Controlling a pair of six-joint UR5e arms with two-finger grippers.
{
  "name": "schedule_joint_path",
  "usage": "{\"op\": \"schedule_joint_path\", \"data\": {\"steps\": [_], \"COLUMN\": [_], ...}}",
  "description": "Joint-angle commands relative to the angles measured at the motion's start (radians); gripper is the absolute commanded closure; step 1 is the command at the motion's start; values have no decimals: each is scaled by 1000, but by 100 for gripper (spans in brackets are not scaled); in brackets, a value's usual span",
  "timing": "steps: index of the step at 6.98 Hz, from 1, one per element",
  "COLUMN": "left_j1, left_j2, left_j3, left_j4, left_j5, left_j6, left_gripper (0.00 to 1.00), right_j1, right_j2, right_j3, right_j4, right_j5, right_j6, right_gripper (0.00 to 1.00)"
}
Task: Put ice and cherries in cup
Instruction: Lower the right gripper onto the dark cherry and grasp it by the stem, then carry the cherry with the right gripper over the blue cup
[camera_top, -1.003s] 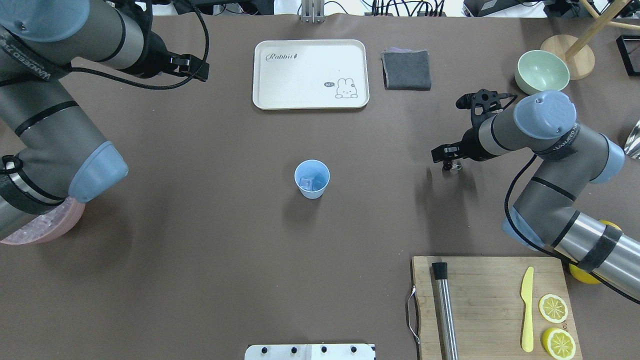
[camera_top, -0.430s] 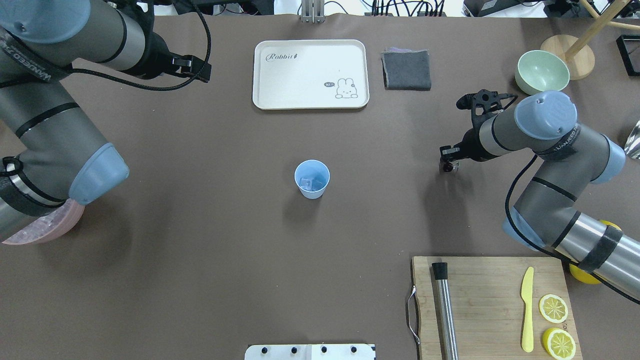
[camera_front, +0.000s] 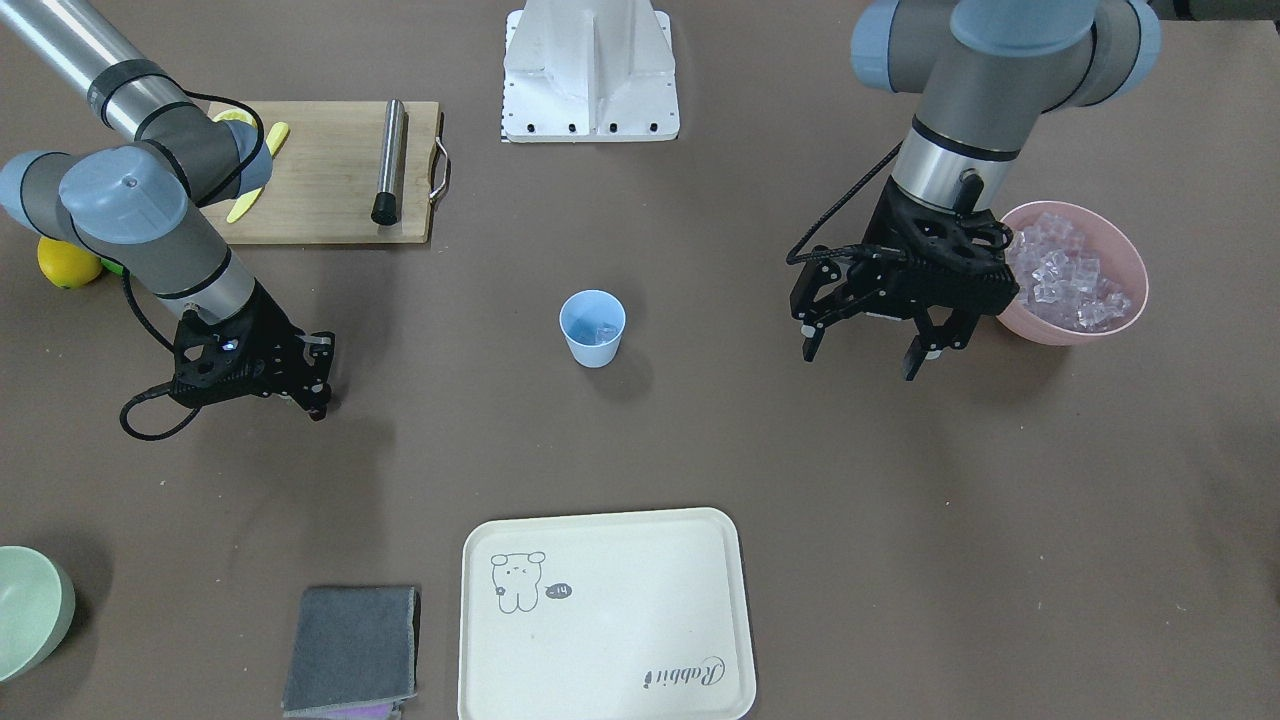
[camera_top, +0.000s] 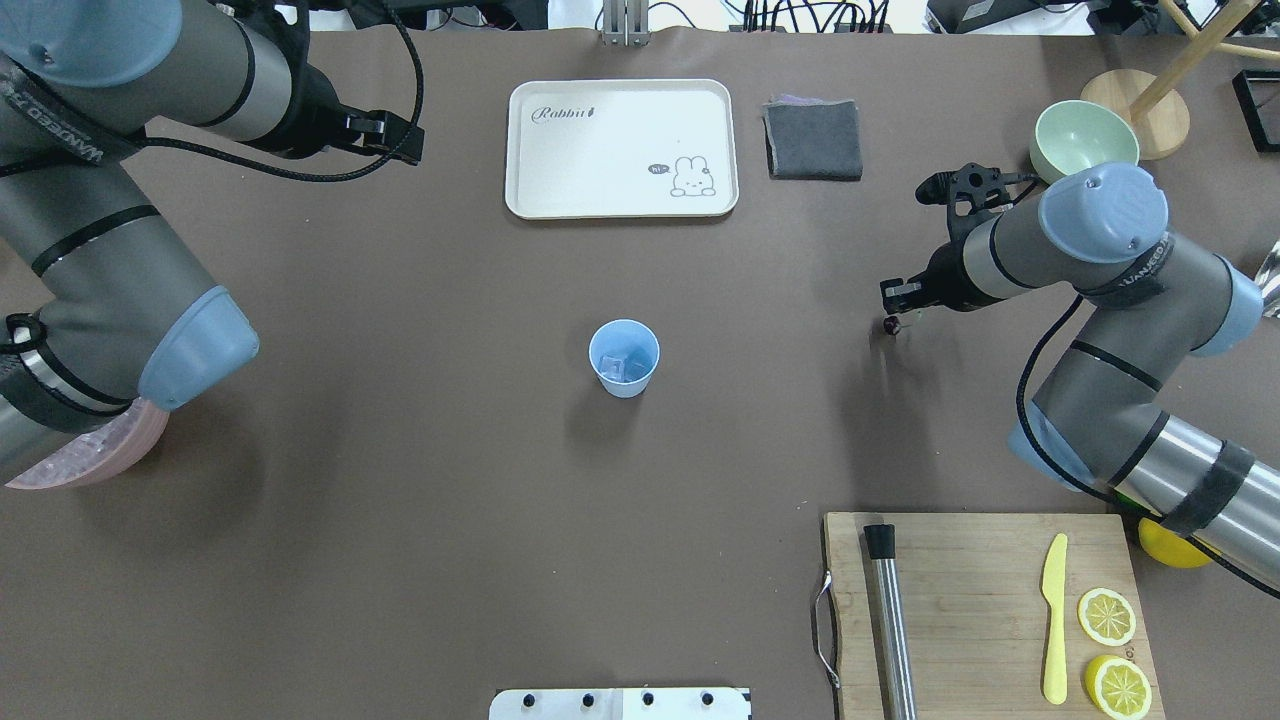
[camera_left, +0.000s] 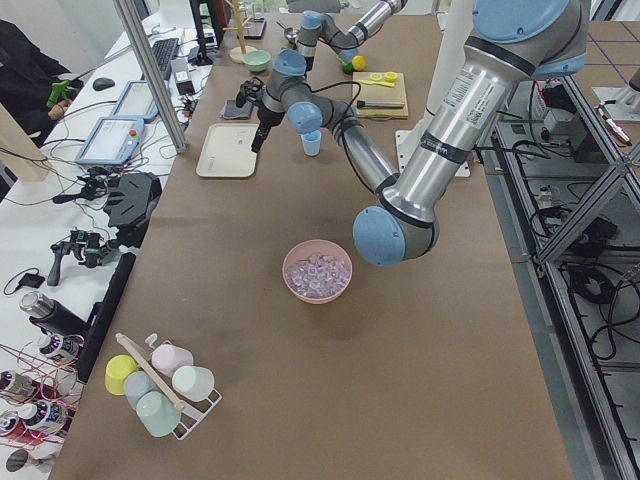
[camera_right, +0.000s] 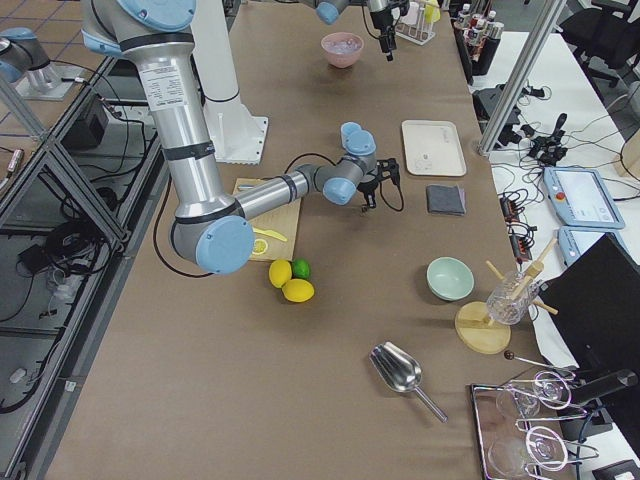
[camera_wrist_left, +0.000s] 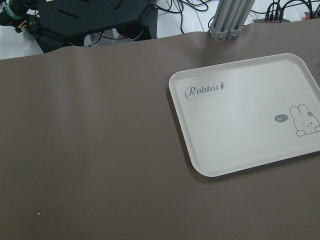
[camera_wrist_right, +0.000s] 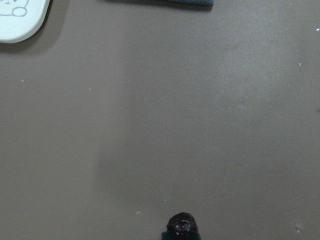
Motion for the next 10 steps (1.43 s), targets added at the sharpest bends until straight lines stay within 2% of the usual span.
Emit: {"op": "schedule_joint_path", "data": {"steps": [1, 3, 5, 7, 9, 10], "left_j1": [0, -1, -6, -8, -9, -9], "left_j2": [0, 1, 9, 21, 44, 46], "left_j3": [0, 0, 0, 0, -3, -3], "left_j4": [0, 0, -2, -3, -11, -11], "left_j5": [0, -2, -2, 0, 0, 0], "left_j6": [0, 0, 1, 1, 1, 1], "left_gripper": [3, 3, 3, 3, 3, 3], "right_j1": [52, 47, 8, -77, -216, -250], "right_j2": [21, 136, 202, 266, 302, 328], "right_j3": [133, 163, 172, 182, 192, 187], "right_j4": [-157, -279, -313, -313, -313, -326], "right_j5": [74, 71, 51, -37, -177, -205], "right_j6": [0, 12, 84, 170, 210, 212], "right_gripper": [100, 100, 100, 100, 100, 100]}}
